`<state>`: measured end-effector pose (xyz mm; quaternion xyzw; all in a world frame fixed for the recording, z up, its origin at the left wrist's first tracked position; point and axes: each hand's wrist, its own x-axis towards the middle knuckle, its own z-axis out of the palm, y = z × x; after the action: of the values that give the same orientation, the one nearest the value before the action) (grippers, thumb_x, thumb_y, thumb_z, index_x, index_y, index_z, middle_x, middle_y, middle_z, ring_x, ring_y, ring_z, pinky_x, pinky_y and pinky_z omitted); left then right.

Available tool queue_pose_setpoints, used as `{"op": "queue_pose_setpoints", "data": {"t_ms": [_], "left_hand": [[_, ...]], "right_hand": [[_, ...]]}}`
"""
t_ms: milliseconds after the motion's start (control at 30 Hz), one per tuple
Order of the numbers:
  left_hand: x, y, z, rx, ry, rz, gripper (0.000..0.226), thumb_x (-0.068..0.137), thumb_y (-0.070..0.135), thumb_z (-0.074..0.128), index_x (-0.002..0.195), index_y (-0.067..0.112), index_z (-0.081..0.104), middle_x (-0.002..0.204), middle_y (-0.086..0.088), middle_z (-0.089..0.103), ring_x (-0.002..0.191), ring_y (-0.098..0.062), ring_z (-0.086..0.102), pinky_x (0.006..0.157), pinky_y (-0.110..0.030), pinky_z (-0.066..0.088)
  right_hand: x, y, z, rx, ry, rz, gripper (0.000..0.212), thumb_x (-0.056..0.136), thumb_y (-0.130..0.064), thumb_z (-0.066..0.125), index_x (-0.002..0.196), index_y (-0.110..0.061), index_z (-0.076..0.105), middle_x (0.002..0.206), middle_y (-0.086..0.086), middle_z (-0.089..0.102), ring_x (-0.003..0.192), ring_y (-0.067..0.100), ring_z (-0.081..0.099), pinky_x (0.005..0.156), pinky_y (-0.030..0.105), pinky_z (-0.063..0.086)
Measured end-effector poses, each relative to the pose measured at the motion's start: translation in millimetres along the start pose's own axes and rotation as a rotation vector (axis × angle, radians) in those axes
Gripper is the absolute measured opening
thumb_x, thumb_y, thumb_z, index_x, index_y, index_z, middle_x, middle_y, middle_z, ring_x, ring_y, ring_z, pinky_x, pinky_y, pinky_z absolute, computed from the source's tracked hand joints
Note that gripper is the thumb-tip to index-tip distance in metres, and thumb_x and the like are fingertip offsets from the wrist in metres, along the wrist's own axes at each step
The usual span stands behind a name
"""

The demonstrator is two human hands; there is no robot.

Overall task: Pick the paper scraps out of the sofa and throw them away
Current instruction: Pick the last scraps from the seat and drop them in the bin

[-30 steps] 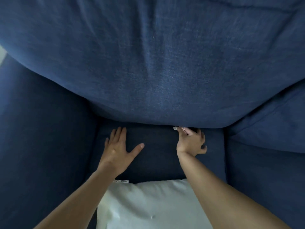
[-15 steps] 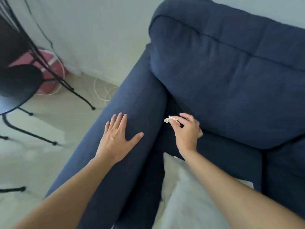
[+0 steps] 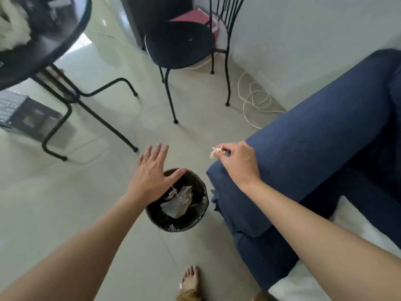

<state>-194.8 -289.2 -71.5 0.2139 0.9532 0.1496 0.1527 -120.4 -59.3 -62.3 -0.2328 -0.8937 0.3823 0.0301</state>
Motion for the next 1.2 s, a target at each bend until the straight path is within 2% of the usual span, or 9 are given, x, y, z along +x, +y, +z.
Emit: {"op": "queue_pose_setpoints", "data": {"t_ms": [133,233,367,567,700,833,967,1100,1200], "left_hand": [[-30.9,-57.7,17.7,-0.010,-0.047,-0.074,0.096,0.082,0.083,0.032,0.156,0.025,0.015,0.164,-0.002,0.011,0.151,-0.022,-0.003,0.121,-0.046,0.004],[-42.8,-84.9,28.5,-0.028,-0.079,-0.101,0.095,0.082,0.082,0.031,0.156,0.025,0.018,0.164,0.000,0.013,0.151,-0.022,-0.004,0.121,-0.046,0.002],[-50.2,-107.1,35.7,-0.059,-0.096,-0.118,0.093,0.083,0.080,0.030,0.156,0.023,0.020,0.164,0.000,0.012,0.150,-0.022,-0.004,0.121,-0.045,0.001],[-52.7,-128.6,41.9,-0.098,-0.105,-0.132,0.087,0.087,0.074,0.037,0.155,0.022,0.022,0.164,-0.001,0.013,0.151,-0.023,-0.001,0.121,-0.046,0.002],[-54.4,-137.7,45.3,-0.122,-0.118,-0.142,0.087,0.087,0.075,0.037,0.155,0.022,0.022,0.164,-0.002,0.012,0.151,-0.022,-0.001,0.121,-0.046,0.002],[-56.6,-142.6,46.9,-0.132,-0.124,-0.139,0.086,0.088,0.073,0.038,0.155,0.023,0.022,0.164,-0.002,0.012,0.151,-0.022,-0.002,0.121,-0.045,0.002],[-56.7,-144.5,47.3,-0.138,-0.117,-0.141,0.084,0.089,0.072,0.038,0.155,0.023,0.023,0.164,-0.001,0.013,0.151,-0.022,-0.002,0.121,-0.045,0.002],[-58.3,-145.4,48.1,-0.141,-0.122,-0.138,0.084,0.089,0.072,0.037,0.155,0.023,0.023,0.164,-0.001,0.012,0.151,-0.022,-0.001,0.121,-0.046,0.003],[-60.7,-144.5,48.4,-0.146,-0.127,-0.138,0.084,0.089,0.071,0.038,0.155,0.022,0.023,0.164,-0.002,0.012,0.151,-0.022,-0.001,0.121,-0.046,0.003]], "right_hand": [[-9.2,-19.8,63.3,-0.167,-0.137,-0.051,0.018,0.089,-0.035,0.074,0.098,-0.021,0.081,0.090,0.009,0.075,0.084,0.028,0.068,0.072,0.036,0.055],[-15.7,-30.0,93.4,-0.286,-0.215,-0.088,0.021,0.090,-0.033,0.074,0.101,-0.016,0.075,0.091,0.010,0.075,0.088,0.030,0.068,0.073,0.039,0.052],[-20.0,-34.2,120.2,-0.338,-0.274,-0.099,0.015,0.092,-0.025,0.073,0.102,-0.016,0.066,0.092,0.009,0.074,0.087,0.030,0.067,0.073,0.040,0.052],[-19.2,-33.4,146.2,-0.394,-0.511,-0.073,0.019,0.097,-0.022,0.060,0.099,-0.014,0.077,0.093,0.014,0.075,0.088,0.035,0.068,0.079,0.048,0.057],[-19.2,-32.7,156.5,-0.419,-0.593,-0.052,0.013,0.092,-0.024,0.058,0.085,-0.018,0.067,0.094,0.008,0.074,0.092,0.035,0.068,0.080,0.049,0.056],[-19.3,-36.6,160.6,-0.442,-0.557,-0.054,0.029,0.094,-0.029,0.067,0.123,-0.022,0.067,0.114,0.006,0.072,0.104,0.031,0.066,0.088,0.044,0.054],[-17.9,-31.9,166.4,-0.461,-0.524,-0.065,0.010,0.096,-0.026,0.068,0.099,-0.018,0.071,0.101,0.006,0.073,0.095,0.028,0.067,0.074,0.035,0.048],[-20.4,-25.6,169.6,-0.492,-0.580,-0.067,0.025,0.100,-0.020,0.059,0.119,-0.022,0.075,0.116,0.007,0.073,0.107,0.032,0.066,0.086,0.038,0.052],[-22.6,-20.3,172.3,-0.457,-0.579,-0.033,0.027,0.097,-0.019,0.062,0.124,-0.022,0.068,0.112,0.008,0.072,0.104,0.032,0.066,0.087,0.041,0.055]]}}
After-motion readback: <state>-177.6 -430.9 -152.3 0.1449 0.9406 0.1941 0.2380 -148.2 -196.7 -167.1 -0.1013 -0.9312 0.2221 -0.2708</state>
